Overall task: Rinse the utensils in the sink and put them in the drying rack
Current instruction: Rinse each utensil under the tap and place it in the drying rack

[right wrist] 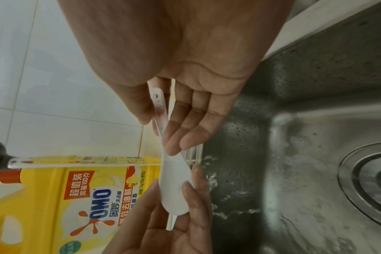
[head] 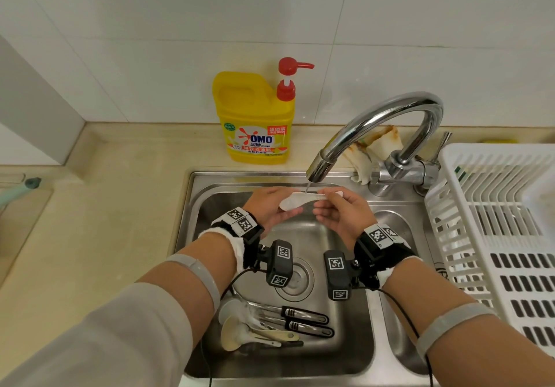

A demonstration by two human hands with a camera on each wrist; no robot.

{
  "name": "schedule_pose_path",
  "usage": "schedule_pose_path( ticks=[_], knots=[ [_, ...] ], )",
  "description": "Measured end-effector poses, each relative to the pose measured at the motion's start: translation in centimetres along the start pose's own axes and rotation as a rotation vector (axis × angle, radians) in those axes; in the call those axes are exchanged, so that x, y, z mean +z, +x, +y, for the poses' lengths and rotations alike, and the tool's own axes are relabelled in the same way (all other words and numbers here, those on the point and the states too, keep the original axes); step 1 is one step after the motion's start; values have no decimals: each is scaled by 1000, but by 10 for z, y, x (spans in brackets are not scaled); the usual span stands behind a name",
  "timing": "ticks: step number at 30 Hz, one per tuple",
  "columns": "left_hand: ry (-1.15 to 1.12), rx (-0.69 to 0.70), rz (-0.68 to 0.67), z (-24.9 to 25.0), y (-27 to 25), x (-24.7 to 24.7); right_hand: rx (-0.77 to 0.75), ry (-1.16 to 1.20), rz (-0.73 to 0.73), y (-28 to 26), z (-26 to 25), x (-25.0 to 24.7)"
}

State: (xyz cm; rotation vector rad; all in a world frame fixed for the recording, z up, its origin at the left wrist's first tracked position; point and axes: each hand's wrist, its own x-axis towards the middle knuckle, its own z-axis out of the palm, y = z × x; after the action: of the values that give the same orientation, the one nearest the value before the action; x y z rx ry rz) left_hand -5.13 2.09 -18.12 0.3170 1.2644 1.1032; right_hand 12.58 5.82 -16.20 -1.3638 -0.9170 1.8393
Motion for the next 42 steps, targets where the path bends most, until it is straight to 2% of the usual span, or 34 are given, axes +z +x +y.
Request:
schedule_pose_path(
  ticks=[3, 7, 12, 14, 17, 19, 22, 26, 33, 35, 38, 42],
  knots=[
    [7, 34, 2, -2, 0, -3, -13, -61, 30, 3, 0, 2],
    [273, 146, 80, -4, -3, -17, -46, -239, 4, 9, 2, 10],
    [354, 158, 67, 3, -13, -31, -77, -482, 34, 18, 6, 31],
    [382, 176, 105, 6, -15, -37, -71, -427, -4, 18, 6, 39],
    [390, 177, 185, 10, -16, -47, 2, -199, -107, 14, 5, 46],
    [401, 188, 188, 13, -17, -50, 54, -87, -155, 10, 4, 47],
    [413, 196, 166, 15, -17, -50, 92, 6, -135, 6, 6, 48],
    [411, 189, 124, 13, -17, -49, 61, -2, -83, 8, 9, 41],
    [276, 202, 77, 2, -13, -33, 91, 153, -74, 6, 2, 23],
    [207, 216, 58, -2, -14, -28, 97, 146, -76, 6, -1, 20],
    [106, 184, 60, -2, -18, -20, 37, 16, -47, 7, -2, 16],
    [174, 198, 96, -1, -17, -17, -67, -171, -27, 11, 1, 15]
  ],
)
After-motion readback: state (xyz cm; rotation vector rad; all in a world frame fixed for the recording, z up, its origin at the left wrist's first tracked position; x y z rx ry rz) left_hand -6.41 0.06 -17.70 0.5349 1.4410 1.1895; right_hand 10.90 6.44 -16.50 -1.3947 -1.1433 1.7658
